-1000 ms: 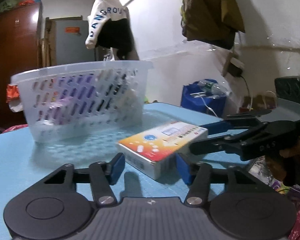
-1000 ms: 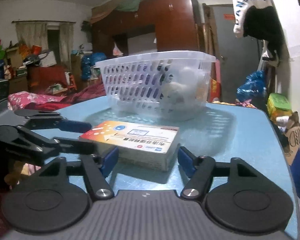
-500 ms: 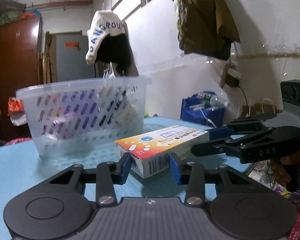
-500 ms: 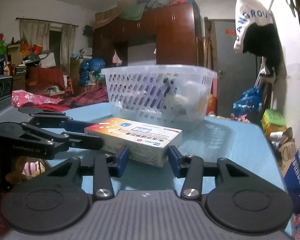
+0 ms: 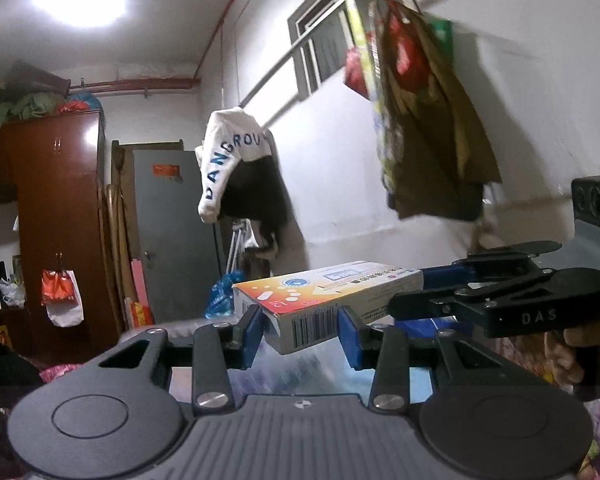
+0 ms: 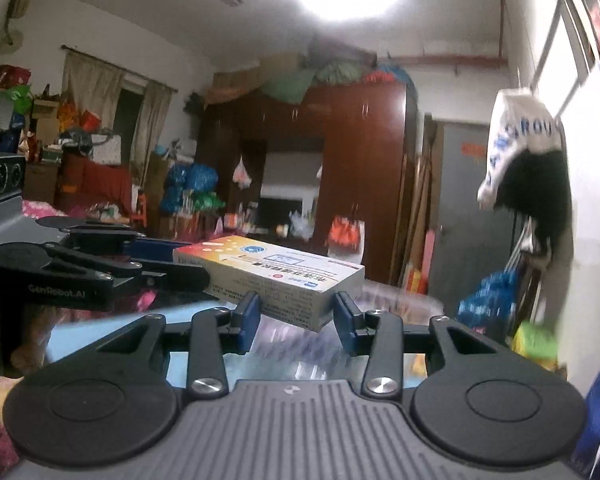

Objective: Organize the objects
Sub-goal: 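Lift the medicine box over the basket and open the left gripper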

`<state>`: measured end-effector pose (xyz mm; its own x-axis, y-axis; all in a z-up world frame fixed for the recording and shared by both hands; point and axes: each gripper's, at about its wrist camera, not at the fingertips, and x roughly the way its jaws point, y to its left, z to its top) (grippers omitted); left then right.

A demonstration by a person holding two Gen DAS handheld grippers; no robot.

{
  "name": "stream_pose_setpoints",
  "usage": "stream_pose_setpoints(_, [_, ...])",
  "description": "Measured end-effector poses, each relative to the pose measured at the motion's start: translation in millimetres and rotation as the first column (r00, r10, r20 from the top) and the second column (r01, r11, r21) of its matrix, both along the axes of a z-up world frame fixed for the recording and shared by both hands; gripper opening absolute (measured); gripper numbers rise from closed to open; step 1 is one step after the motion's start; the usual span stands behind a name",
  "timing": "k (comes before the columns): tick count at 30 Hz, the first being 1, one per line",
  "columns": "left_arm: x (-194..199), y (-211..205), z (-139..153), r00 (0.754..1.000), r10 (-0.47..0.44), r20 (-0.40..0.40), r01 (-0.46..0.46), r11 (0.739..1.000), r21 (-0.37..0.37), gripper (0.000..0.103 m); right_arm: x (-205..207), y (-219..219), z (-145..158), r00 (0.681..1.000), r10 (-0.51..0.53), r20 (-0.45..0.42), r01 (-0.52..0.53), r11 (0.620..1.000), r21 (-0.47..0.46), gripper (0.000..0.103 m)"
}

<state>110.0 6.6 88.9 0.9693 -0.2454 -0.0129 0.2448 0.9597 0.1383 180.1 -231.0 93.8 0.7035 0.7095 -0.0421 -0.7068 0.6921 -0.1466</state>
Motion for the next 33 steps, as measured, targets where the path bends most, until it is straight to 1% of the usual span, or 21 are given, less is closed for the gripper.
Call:
stream_pose_setpoints(3, [31.6,15.5,23.2,1.000,0.020,-0.013,-0.020,1.000,0.002,0.045,26.2,18.7,21.1,1.000,-0.011,0.013,0.012,1.000,-0.013,0.044])
stream_pose_setpoints(5, [52.8,23.2,28.9,0.999,0.038,-0.034,-0.037,0.999,0.011,0.045,49.7,30.1,27.8,0.999,-0.006,-0.034,0.005,1.000,-0.014,0.044])
stream_pose_setpoints(6, [64.1,28.8,29.7,0.998,0.043,-0.048,-0.043,0.999,0.011,0.045,57.9,32.3,26.7,0.999,-0.004,-0.052,0.003,1.000,-0.014,0.044])
stream_pose_setpoints(8, [89.7,40.5,27.0,0.994,0.051,-0.096,-0.051,0.999,0.001,0.045,79.2,46.7,23.0,0.997,-0.014,-0.080,0.010,0.999,-0.045,0.043])
stream_pose_setpoints(10, [114.3,51.5,19.1,0.986,0.065,-0.151,-0.068,0.998,-0.012,0.045,97.1,57.5,14.8,0.993,-0.026,-0.113,0.019,0.998,-0.066,0.042])
stream_pose_setpoints(12, [130.6,57.8,9.2,0.976,0.081,-0.200,-0.083,0.997,-0.003,0.045,114.0,66.7,2.8,0.986,-0.036,-0.163,0.021,0.995,-0.094,0.041])
stream_pose_setpoints(14, [141.0,61.2,0.1,0.964,0.098,-0.245,-0.097,0.995,0.013,0.045,124.1,76.9,-10.0,0.979,-0.049,-0.196,0.023,0.991,-0.135,0.040])
stream_pose_setpoints(16, [144.9,63.9,-4.8,0.956,0.110,-0.273,-0.108,0.994,0.021,0.045,128.2,82.5,-17.5,0.973,-0.054,-0.226,0.018,0.987,-0.161,0.039])
stream_pose_setpoints(20, [152.5,72.1,-6.9,0.938,0.111,-0.329,-0.116,0.993,0.005,0.045,130.2,84.7,-16.5,0.960,-0.053,-0.276,-0.002,0.981,-0.195,0.039])
stream_pose_setpoints(22, [158.1,76.4,-9.7,0.924,0.106,-0.368,-0.114,0.993,-0.002,0.045,129.8,86.4,-15.3,0.954,-0.061,-0.295,-0.003,0.977,-0.212,0.039])
stream_pose_setpoints(24, [163.0,78.8,-13.4,0.916,0.099,-0.390,-0.109,0.994,-0.004,0.045,131.6,90.0,-12.0,0.953,-0.073,-0.294,0.004,0.973,-0.229,0.039])
stream_pose_setpoints(26, [162.8,82.5,-17.5,0.916,0.090,-0.391,-0.106,0.994,-0.018,0.046,130.3,89.1,-12.9,0.954,-0.080,-0.289,0.011,0.972,-0.234,0.040])
stream_pose_setpoints(28, [161.6,86.0,-16.6,0.921,0.088,-0.380,-0.115,0.992,-0.049,0.052,133.5,86.8,-11.6,0.952,-0.083,-0.293,0.018,0.976,-0.218,0.043])
stream_pose_setpoints(29, [158.9,87.2,-15.7,0.926,0.092,-0.365,-0.121,0.991,-0.057,0.065,132.6,84.5,-11.3,0.953,-0.086,-0.292,0.024,0.978,-0.208,0.046])
stream_pose_setpoints(30, [155.9,87.1,-14.4,0.933,0.099,-0.346,-0.127,0.990,-0.059,0.077,131.9,82.6,-10.4,0.952,-0.092,-0.291,0.034,0.979,-0.200,0.054])
stream_pose_setpoints(31, [152.3,86.9,-12.9,0.940,0.107,-0.325,-0.132,0.990,-0.055,0.081,134.4,83.4,-6.6,0.954,-0.097,-0.285,0.041,0.980,-0.194,0.062])
stream_pose_setpoints(32, [150.1,85.3,-10.8,0.944,0.114,-0.309,-0.136,0.989,-0.053,0.085,132.8,81.4,-5.5,0.955,-0.101,-0.278,0.050,0.981,-0.186,0.066])
stream_pose_setpoints(33, [148.5,84.9,-9.2,0.946,0.118,-0.301,-0.140,0.989,-0.052,0.086,133.1,80.5,-3.8,0.956,-0.108,-0.272,0.059,0.982,-0.180,0.076])
